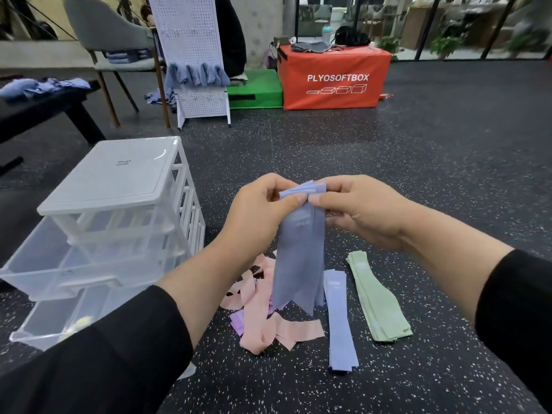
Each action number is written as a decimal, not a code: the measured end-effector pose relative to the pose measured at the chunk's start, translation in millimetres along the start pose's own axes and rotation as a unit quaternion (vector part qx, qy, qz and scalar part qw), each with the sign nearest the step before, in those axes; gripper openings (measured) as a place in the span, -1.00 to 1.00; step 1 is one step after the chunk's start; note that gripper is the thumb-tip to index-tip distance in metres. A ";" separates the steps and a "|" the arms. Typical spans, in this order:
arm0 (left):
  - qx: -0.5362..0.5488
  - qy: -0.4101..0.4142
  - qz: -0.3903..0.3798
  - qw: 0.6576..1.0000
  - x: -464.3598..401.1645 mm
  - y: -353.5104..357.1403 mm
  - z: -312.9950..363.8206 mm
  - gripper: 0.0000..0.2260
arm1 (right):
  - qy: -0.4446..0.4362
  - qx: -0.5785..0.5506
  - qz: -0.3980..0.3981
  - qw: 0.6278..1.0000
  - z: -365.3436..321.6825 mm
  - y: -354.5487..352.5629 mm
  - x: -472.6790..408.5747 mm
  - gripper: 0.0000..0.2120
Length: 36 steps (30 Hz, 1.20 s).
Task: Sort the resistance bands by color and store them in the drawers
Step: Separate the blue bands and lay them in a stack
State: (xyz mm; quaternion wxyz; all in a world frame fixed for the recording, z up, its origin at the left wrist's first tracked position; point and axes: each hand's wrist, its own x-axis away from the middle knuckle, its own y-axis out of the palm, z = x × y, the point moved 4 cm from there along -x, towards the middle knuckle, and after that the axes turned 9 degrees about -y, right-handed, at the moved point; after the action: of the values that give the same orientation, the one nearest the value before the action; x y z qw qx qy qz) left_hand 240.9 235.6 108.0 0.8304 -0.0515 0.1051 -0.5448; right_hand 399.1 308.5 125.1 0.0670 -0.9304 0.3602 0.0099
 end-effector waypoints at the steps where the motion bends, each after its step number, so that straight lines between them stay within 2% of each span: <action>1: 0.023 -0.006 0.002 1.000 0.7 1.6 1.5 -0.98 | -0.008 0.026 0.014 1.000 2.9 0.5 -1.1 -0.80; 4: 0.105 -0.044 0.009 0.993 -0.1 6.9 -2.1 -0.94 | -0.023 0.075 0.052 0.996 8.4 8.0 -6.7 -0.74; 6: 0.187 -0.096 -0.013 0.978 -2.2 11.8 -7.6 -0.85 | -0.043 0.109 0.066 0.991 4.2 17.3 -11.5 -0.66; 9: 0.239 -0.133 -0.055 0.960 -3.9 17.8 -10.2 -0.71 | -0.072 0.204 0.064 0.974 -1.7 26.4 -18.0 -0.70; 12: 0.274 -0.122 -0.035 0.953 -4.3 16.8 -7.4 -0.81 | -0.053 0.295 0.067 0.952 -1.6 26.7 -17.6 -0.74; 15: 0.253 -0.111 -0.009 0.961 -5.0 17.2 -5.5 -0.79 | -0.061 0.320 0.054 0.944 0.2 37.2 -14.2 -0.71; 17: 0.284 -0.105 -0.006 0.953 -3.3 17.9 -1.2 -0.86 | -0.084 0.303 0.086 0.945 -0.8 40.8 -13.3 -0.78; 20: 0.333 -0.109 -0.013 0.937 1.0 14.5 4.7 -0.79 | -0.094 0.258 0.122 0.954 -3.3 41.8 -12.5 -0.80; 22: 0.321 -0.120 -0.023 0.939 1.3 11.1 -1.7 -0.74 | -0.095 0.223 0.155 0.958 -4.4 38.0 -11.4 -0.79; 25: 0.235 -0.121 -0.110 0.958 6.4 18.3 -16.0 -0.68 | -0.101 0.176 0.192 0.960 -3.7 31.1 -9.3 -0.80; 28: 0.141 -0.106 -0.113 0.978 11.0 25.2 -22.7 -0.79 | -0.099 0.173 0.192 0.961 -5.4 28.5 -9.3 -0.82; 32: 0.172 -0.111 -0.099 0.974 12.8 24.8 -17.3 -0.76 | -0.103 0.252 0.174 0.947 -9.4 26.5 -12.5 -0.83; 36: 0.181 -0.105 -0.101 0.973 10.6 22.2 -15.6 -0.73 | -0.094 0.283 0.160 0.941 -10.5 22.9 -11.7 -0.72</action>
State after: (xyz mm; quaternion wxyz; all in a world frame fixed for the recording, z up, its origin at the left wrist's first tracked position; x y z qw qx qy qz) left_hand 261.2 235.3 87.2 0.7733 0.0325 -0.0889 -0.6270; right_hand 374.7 298.2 133.6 0.3588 -0.7980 0.4842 0.0059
